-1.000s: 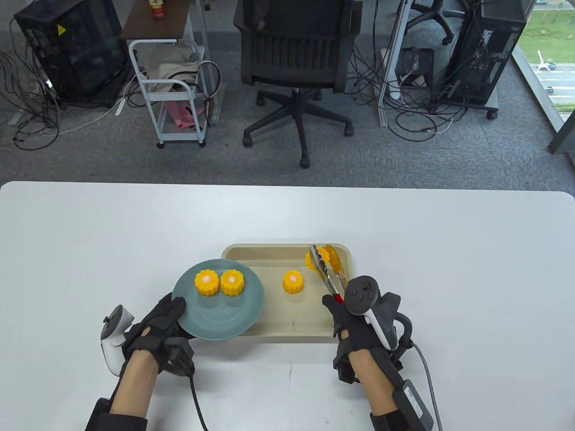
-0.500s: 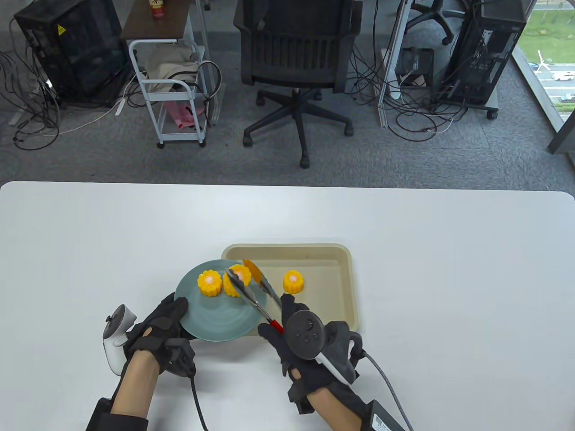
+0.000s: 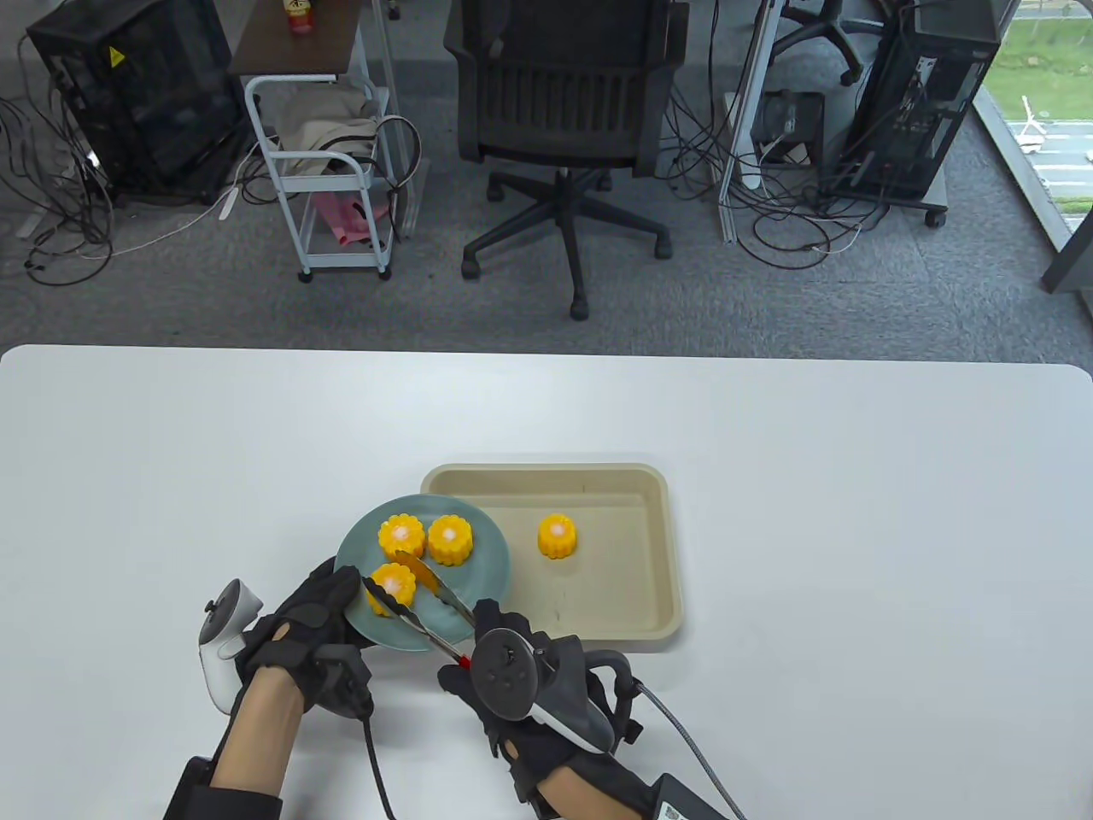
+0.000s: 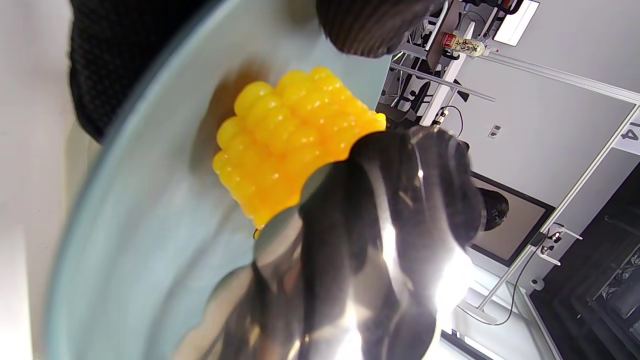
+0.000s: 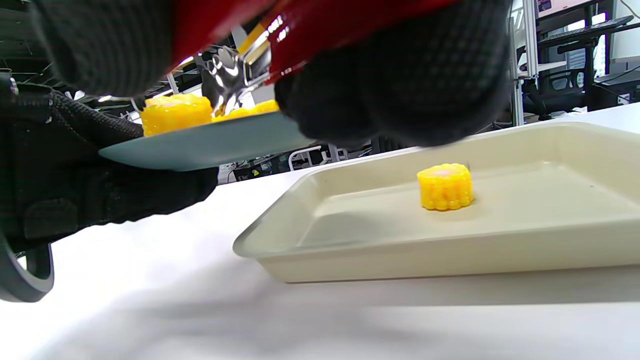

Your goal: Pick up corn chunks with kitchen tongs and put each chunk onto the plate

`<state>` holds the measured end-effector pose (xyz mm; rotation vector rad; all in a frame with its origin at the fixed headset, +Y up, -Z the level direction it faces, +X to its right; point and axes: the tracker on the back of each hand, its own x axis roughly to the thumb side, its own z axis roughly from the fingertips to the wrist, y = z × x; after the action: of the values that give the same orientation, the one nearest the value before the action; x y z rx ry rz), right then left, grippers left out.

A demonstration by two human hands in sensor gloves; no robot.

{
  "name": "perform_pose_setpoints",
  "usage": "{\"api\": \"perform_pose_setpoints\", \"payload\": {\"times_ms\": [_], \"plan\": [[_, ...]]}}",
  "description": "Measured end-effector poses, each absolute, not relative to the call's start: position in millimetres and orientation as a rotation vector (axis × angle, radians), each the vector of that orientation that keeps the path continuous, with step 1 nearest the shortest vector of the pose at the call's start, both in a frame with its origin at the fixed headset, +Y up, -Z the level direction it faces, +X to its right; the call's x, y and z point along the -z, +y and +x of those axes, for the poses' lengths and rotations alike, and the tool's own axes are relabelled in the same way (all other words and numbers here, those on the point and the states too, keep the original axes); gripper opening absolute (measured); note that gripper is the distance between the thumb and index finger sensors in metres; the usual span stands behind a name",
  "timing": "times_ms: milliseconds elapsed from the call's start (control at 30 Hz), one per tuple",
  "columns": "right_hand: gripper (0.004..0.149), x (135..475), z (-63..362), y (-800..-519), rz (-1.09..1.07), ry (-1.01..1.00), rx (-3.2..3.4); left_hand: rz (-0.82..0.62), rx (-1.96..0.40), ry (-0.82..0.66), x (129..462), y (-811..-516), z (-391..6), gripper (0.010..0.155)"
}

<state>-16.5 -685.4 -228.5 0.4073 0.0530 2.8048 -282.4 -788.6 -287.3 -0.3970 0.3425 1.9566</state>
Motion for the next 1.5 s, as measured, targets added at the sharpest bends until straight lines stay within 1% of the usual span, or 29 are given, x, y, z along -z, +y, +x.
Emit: {"api": "perform_pose_setpoints", "payload": {"times_ms": [100, 400, 567, 733, 900, 1067, 1133, 1367, 1500], "plan": [[0.083, 229, -13, -683, 0.4, 0.037, -2.752, -0.403, -1.956, 0.346, 287, -789, -282, 0.057], [0.085, 235, 5, -666, 0.373, -0.081, -2.715, -0.409, -1.96, 0.335, 288, -789, -282, 0.057], [0.085, 250, 36, -655, 0.234, -0.178, -2.713, -0.411, -1.958, 0.334, 288, -789, -282, 0.057], [0.087, 271, 69, -661, 0.057, -0.192, -2.728, -0.413, -1.956, 0.333, 288, -789, -282, 0.057], [0.089, 293, 90, -684, -0.087, -0.066, -2.755, -0.417, -1.952, 0.329, 288, -790, -282, 0.057], [0.09, 306, 93, -708, -0.176, 0.061, -2.85, -0.415, -1.954, 0.326, 288, -789, -283, 0.057], [0.09, 310, 91, -718, -0.209, 0.141, -2.882, -0.419, -1.955, 0.322, 288, -789, -282, 0.057], [0.09, 315, 82, -734, -0.254, 0.286, -2.911, -0.423, -1.952, 0.316, 289, -789, -283, 0.057], [0.09, 315, 75, -737, -0.243, 0.31, -2.949, -0.431, -1.946, 0.312, 289, -789, -283, 0.057]]}}
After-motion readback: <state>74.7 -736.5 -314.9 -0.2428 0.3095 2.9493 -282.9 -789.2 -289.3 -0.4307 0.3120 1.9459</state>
